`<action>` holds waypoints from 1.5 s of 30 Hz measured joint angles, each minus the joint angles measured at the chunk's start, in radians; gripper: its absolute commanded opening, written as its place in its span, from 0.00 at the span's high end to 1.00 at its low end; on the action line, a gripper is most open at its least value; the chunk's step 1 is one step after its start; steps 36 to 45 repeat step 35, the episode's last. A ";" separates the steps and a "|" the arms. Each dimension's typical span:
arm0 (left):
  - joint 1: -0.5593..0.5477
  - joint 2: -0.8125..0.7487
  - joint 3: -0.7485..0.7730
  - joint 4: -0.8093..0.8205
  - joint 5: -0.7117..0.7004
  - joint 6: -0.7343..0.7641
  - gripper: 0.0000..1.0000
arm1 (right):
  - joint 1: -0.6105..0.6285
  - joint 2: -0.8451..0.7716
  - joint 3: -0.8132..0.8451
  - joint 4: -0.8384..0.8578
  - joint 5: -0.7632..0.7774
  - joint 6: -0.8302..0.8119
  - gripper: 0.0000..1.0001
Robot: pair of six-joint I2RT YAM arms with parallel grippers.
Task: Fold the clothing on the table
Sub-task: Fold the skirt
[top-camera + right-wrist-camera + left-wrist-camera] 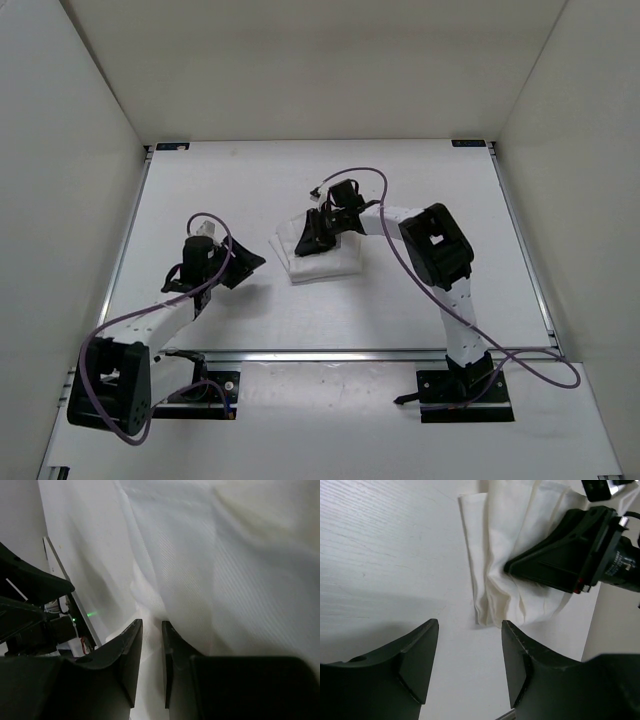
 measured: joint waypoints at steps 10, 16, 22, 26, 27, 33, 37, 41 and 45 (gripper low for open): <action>0.035 -0.076 0.151 -0.200 0.089 0.124 0.01 | 0.010 -0.218 0.007 -0.086 0.061 -0.068 0.70; 0.034 -0.156 0.326 -0.394 0.131 0.260 0.02 | -0.066 -0.803 -0.271 -0.091 0.182 -0.119 0.65; 0.003 -0.240 0.369 -0.580 0.116 0.385 0.01 | -0.331 -1.083 -0.501 -0.130 0.192 -0.164 0.64; -0.005 -0.273 0.369 -0.693 0.079 0.446 0.01 | -0.419 -1.112 -0.575 -0.224 0.199 -0.198 0.63; -0.008 -0.277 0.369 -0.714 0.069 0.457 0.01 | -0.423 -1.115 -0.576 -0.238 0.202 -0.206 0.62; -0.019 -0.280 0.369 -0.792 0.038 0.506 0.01 | -0.425 -1.128 -0.576 -0.249 0.202 -0.232 0.62; -0.019 -0.280 0.369 -0.809 0.027 0.514 0.01 | -0.425 -1.125 -0.576 -0.249 0.203 -0.240 0.62; -0.019 -0.280 0.369 -0.809 0.027 0.514 0.01 | -0.425 -1.125 -0.576 -0.249 0.203 -0.240 0.62; -0.019 -0.280 0.369 -0.809 0.027 0.514 0.01 | -0.425 -1.125 -0.576 -0.249 0.203 -0.240 0.62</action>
